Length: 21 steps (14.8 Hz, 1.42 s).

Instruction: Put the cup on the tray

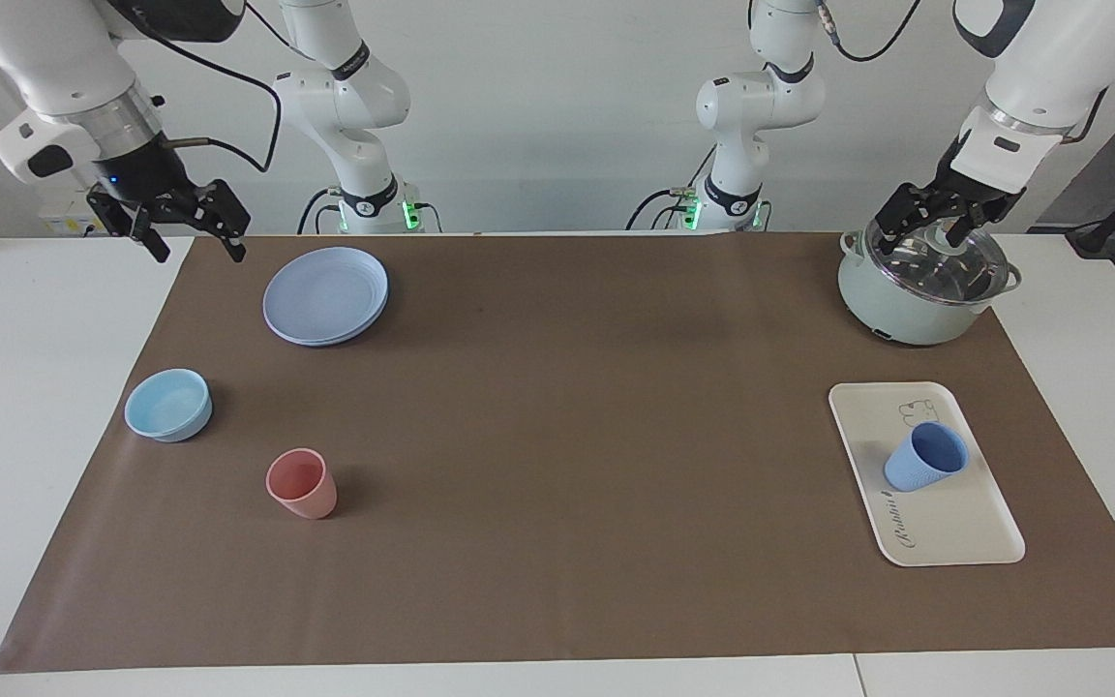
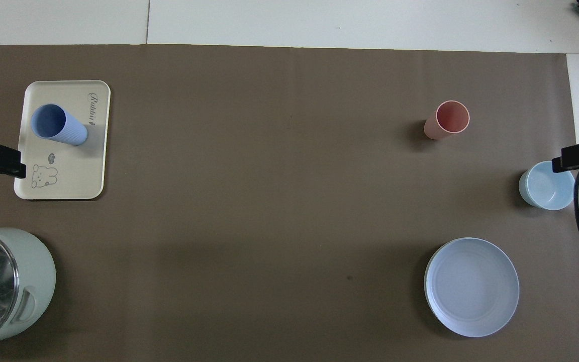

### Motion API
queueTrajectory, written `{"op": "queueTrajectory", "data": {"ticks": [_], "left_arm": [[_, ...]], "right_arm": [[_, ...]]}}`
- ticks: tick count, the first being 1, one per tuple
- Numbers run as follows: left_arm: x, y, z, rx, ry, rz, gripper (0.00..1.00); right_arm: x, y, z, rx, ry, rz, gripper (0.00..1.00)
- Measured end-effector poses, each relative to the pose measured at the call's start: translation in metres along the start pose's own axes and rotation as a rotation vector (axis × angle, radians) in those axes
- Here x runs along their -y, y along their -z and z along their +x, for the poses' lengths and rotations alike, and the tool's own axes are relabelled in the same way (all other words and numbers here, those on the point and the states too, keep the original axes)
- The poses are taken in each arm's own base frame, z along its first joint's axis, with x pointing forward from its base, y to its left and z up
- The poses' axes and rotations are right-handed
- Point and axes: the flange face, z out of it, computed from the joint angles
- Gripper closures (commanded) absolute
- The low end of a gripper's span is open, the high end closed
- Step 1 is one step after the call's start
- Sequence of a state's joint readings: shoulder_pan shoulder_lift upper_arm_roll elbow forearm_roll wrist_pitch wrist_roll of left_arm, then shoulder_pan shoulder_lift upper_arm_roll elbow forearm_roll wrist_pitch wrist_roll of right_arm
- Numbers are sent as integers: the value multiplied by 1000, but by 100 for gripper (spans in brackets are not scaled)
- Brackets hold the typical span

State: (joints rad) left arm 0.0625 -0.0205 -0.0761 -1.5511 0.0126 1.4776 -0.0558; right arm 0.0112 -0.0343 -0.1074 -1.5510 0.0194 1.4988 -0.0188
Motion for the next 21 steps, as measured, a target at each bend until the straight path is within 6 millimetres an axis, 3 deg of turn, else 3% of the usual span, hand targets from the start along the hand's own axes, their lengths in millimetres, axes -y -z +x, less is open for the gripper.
{"op": "queueTrajectory", "data": {"ticks": [7,21], "left_arm": [[0,2,2,-23,0,-1,0],[-2,5,6,-55,-4,-4,0]], "right_arm": [[15,-8,-1,17,34,-51,0],[17,-8,-2,18,36,-48,0]]}}
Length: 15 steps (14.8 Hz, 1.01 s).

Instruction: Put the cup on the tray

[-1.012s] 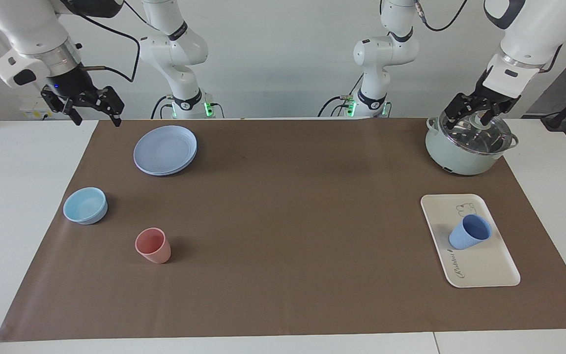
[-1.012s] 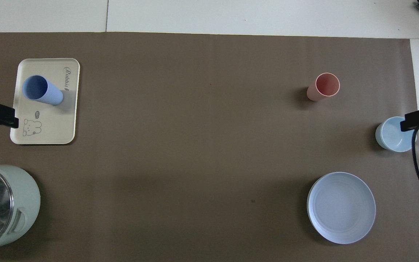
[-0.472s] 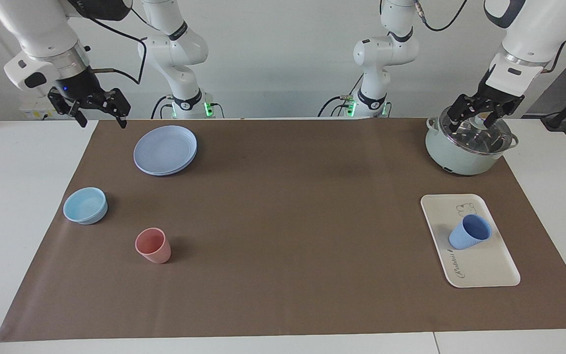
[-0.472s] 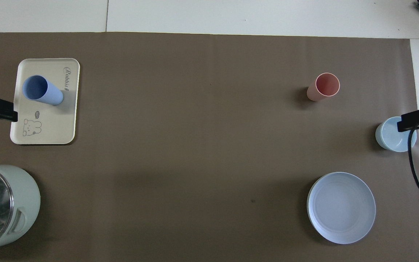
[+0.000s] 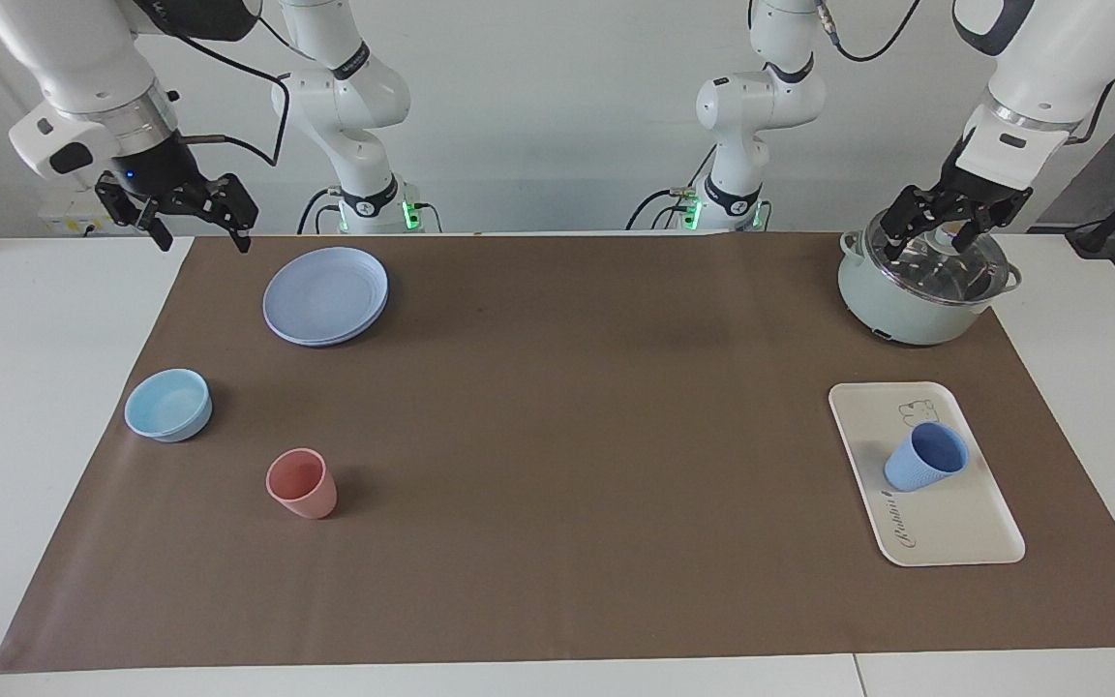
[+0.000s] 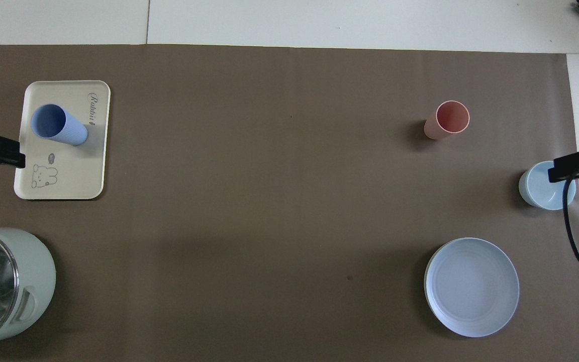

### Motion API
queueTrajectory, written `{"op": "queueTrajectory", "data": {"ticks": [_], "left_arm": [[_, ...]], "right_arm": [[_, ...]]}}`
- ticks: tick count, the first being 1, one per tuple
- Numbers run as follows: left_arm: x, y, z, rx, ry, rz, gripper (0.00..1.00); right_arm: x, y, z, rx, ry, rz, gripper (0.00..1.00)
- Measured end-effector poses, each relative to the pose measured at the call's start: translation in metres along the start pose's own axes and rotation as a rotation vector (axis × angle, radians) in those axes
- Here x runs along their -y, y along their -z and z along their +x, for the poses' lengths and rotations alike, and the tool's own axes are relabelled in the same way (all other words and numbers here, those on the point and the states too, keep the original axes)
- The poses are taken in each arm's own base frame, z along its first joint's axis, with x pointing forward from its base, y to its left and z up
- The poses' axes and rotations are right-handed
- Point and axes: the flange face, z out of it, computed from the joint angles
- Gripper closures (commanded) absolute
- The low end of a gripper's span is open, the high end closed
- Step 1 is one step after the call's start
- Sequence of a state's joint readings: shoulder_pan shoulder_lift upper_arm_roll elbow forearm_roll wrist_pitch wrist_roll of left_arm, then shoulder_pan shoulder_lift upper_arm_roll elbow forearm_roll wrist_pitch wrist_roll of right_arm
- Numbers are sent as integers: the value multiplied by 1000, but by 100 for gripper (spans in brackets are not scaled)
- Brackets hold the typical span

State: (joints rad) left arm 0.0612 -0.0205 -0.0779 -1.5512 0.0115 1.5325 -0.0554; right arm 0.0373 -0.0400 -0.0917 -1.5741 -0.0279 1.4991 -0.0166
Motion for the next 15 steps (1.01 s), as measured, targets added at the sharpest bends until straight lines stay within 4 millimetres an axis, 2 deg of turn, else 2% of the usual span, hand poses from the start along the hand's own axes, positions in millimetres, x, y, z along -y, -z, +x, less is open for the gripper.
{"op": "queueTrajectory", "data": {"ticks": [15], "left_arm": [[0,0,0,1,0,0,0]], "right_arm": [[3,0,-1,0,5,14,0]]}}
